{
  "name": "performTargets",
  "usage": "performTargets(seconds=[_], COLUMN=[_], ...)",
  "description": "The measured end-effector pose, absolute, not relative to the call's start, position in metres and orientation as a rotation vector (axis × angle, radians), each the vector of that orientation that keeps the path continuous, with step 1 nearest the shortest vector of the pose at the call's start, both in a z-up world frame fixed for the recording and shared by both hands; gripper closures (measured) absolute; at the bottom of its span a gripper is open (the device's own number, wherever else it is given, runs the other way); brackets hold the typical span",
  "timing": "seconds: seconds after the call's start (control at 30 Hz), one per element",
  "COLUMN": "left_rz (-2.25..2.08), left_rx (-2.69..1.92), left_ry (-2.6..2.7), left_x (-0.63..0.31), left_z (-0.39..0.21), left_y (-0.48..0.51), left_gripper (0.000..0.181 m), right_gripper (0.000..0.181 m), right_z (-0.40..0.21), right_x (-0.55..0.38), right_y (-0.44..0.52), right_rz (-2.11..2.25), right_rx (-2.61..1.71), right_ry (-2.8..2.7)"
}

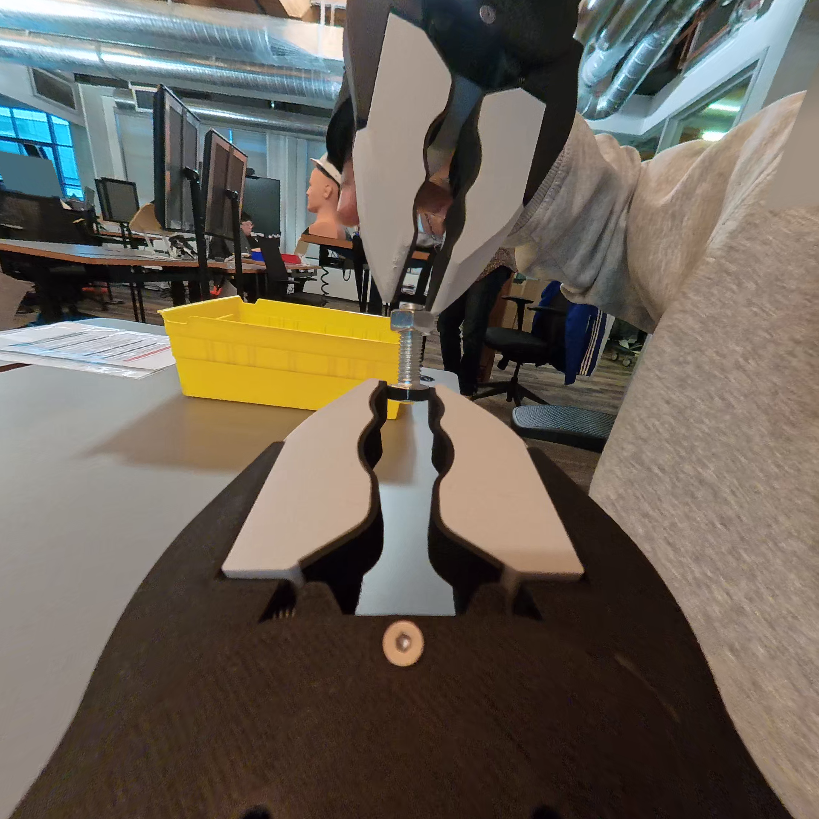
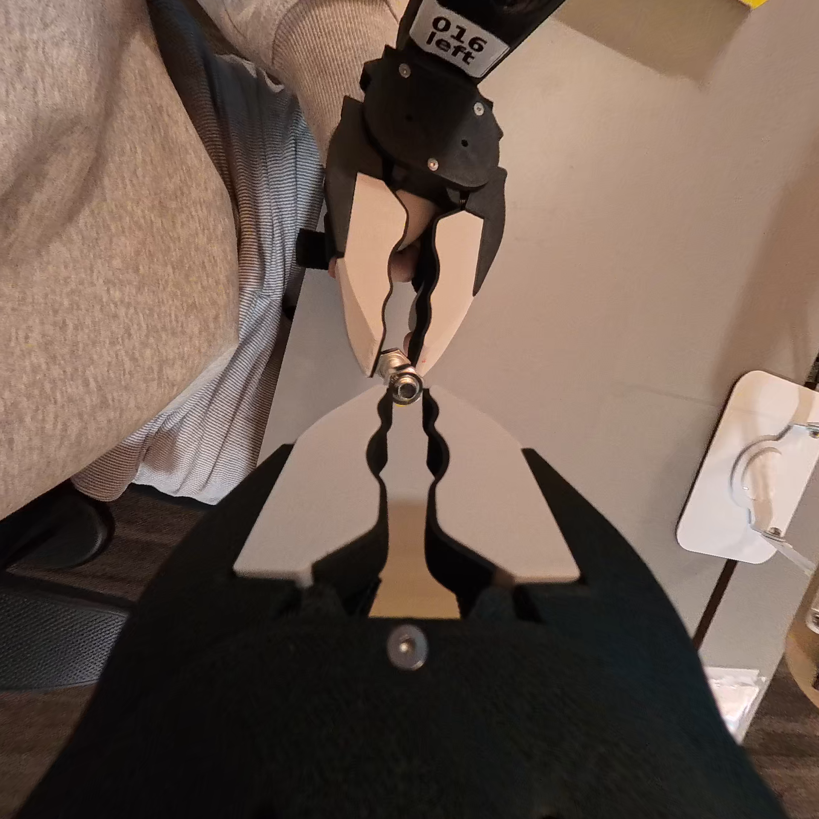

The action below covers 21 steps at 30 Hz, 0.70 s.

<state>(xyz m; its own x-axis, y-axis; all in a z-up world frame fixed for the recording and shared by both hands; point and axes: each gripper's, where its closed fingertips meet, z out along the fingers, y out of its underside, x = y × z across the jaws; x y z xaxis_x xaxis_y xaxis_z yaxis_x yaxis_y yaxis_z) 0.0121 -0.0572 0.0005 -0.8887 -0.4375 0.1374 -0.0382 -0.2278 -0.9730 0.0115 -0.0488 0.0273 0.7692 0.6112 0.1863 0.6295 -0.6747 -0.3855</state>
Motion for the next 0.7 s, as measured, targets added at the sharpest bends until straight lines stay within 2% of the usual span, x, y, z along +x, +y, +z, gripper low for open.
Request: performTargets(seconds=[0.03, 0.4, 0.7], left_rz=[-2.201, -2.2, -2.198], left_rx=[-0.566, -0.489, -0.514], left_ry=[1.764, 1.802, 1.791], left_x=[0.012, 0.004, 0.006], left_z=[0.0, -0.002, -0.001], left_y=[-0.057, -0.064, -0.062], left_gripper=[0.163, 0.163, 0.161], right_gripper=[0.169, 0.172, 0.173], right_z=[0.027, 0.025, 0.026], right_x=[0.011, 0.001, 0.003], right_y=[-0.049, -0.056, -0.053], right_rz=[-0.047, 0.283, 0.196], right_rx=[-2.534, -2.571, -2.555], right_ry=[-0.937, -0.815, -0.859])
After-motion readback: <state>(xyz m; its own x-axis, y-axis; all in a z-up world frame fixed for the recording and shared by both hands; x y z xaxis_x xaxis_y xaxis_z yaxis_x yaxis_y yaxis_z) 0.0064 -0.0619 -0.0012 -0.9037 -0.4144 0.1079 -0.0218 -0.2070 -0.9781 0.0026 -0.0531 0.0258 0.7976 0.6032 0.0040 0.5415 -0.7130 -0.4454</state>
